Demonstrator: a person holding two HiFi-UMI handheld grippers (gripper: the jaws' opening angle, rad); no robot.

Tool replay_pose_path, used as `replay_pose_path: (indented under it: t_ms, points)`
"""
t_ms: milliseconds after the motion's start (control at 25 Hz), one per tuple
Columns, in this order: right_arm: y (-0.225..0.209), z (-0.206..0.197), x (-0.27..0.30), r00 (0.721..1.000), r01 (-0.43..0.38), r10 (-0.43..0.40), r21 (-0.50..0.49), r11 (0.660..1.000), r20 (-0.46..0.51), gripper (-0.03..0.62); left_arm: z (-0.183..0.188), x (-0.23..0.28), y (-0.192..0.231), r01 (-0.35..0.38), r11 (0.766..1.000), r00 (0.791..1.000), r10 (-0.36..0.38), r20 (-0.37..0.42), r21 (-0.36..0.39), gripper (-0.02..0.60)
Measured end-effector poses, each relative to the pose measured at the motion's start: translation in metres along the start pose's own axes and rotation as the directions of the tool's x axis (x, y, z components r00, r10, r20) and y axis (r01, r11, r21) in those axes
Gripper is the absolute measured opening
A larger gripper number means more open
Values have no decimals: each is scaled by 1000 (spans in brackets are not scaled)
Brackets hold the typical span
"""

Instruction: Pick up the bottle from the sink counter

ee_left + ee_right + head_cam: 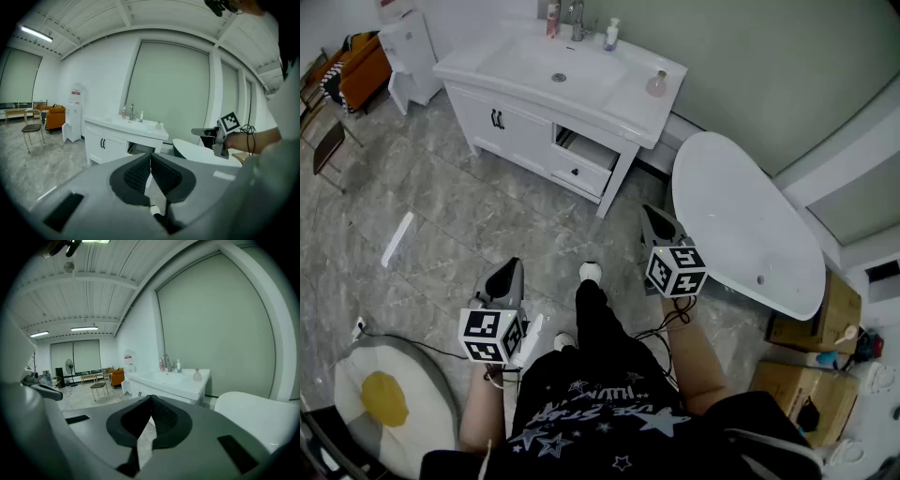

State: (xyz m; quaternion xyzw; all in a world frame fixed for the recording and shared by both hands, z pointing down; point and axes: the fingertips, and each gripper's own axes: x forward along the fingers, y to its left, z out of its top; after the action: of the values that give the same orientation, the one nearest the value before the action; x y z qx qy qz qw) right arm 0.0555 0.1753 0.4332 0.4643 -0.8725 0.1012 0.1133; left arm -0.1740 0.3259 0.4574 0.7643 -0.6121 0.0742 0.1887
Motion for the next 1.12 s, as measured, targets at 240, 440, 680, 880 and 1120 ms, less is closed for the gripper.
replay_pose_path:
  t_ms: [240,440,680,880,1120]
  points:
    - [2,-5,-11,1000,2,-2,5,1000,5,2,-10,-2,-10,21,1000,1000,-21,-21,-4,20]
    - [-7,-1,-8,1000,22,-22,11,1000,14,2,3,11,-10,42,999,999,-41,-6,11,20]
    - [-26,24,19,997,39,-40,20,999,64,2,37,48,6,49,998,998,-50,24,36,20]
    - [-61,46,61,994,55,-60,47,997,95,6,65,99,16,61,997,998,-62,29,52,20]
    - [-112,74,138,995,26,-33,76,997,92,199,110,181,29,51,997,998,-53,33,66,20]
